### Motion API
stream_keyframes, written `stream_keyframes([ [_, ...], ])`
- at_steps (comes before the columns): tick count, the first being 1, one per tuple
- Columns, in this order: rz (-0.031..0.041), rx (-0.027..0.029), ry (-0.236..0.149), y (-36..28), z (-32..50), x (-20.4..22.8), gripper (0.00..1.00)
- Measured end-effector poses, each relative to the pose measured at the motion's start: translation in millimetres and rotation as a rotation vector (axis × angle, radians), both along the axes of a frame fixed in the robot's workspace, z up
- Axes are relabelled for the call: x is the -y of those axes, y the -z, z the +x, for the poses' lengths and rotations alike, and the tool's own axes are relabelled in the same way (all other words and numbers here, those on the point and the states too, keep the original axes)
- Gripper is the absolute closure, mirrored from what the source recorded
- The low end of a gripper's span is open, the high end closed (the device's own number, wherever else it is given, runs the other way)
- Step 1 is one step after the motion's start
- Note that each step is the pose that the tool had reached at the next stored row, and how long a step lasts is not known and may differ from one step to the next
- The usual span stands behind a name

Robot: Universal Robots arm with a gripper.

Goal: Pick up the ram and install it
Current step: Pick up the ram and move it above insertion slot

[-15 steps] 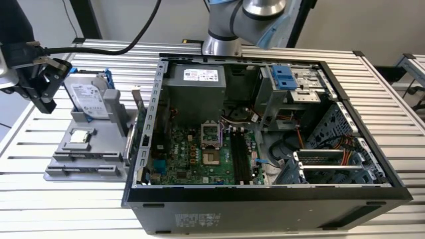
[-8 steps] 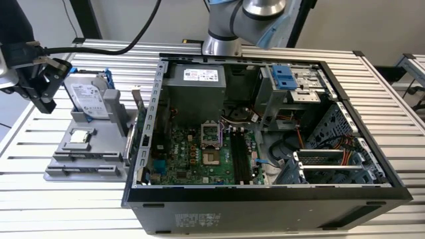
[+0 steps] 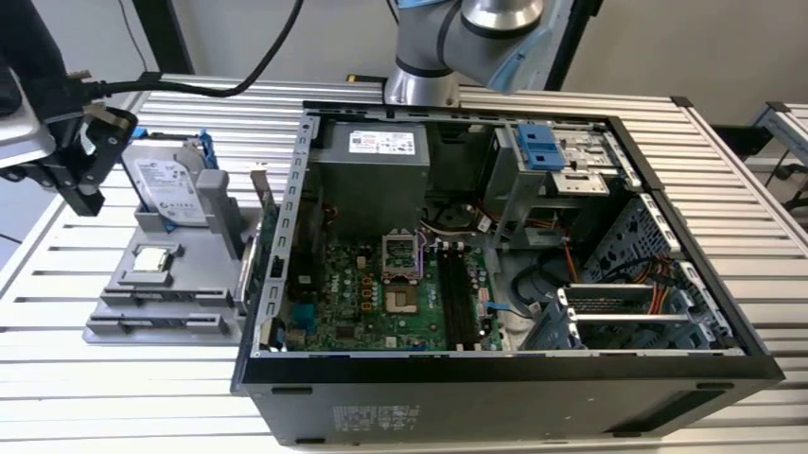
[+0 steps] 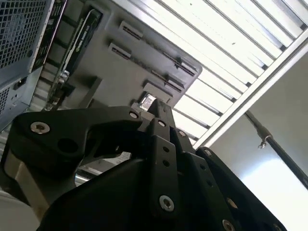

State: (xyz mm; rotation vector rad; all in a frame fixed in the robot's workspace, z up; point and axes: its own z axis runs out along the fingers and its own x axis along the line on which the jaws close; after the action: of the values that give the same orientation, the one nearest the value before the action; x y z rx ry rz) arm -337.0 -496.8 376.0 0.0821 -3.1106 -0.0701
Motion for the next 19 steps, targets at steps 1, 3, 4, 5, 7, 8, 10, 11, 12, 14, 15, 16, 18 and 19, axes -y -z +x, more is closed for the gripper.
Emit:
stream_keyframes([
  [1, 0.0, 0.0, -0.018, 0.0, 0.0, 0.0, 1.0],
  [3, 0.0, 0.0, -0.055, 0.0, 0.0, 0.0, 1.0],
  [4, 0.001, 0.0004, -0.071, -0.1, 0.0, 0.0, 1.0],
  [5, 0.0047, 0.002, -0.085, -0.1, 0.0, 0.0, 1.0],
  [7, 0.0171, 0.0063, -0.106, -0.1, 0.0, 0.0, 1.0],
  [8, 0.0217, 0.0076, -0.118, 0.0, 0.0, 0.0, 1.0],
  [10, 0.0246, 0.0083, -0.15, 0.1, 0.0, -0.1, 1.0],
  [11, 0.0247, 0.008, -0.169, 0.1, 0.0, 0.0, 1.0],
  [12, 0.0247, 0.0077, -0.187, 0.1, 0.0, 0.0, 1.0],
  [14, 0.0248, 0.0072, -0.223, 0.0, 0.0, 0.0, 1.0],
  [15, 0.0249, 0.007, -0.241, 0.0, 0.0, 0.0, 1.0],
  [16, 0.025, 0.0068, -0.26, 0.0, 0.0, 0.0, 1.0],
  [18, 0.025, 0.0068, -0.29, 0.0, 0.1, -0.3, 1.0],
  [19, 0.0244, 0.0103, -0.297, -0.1, 0.0, -0.5, 1.0],
])
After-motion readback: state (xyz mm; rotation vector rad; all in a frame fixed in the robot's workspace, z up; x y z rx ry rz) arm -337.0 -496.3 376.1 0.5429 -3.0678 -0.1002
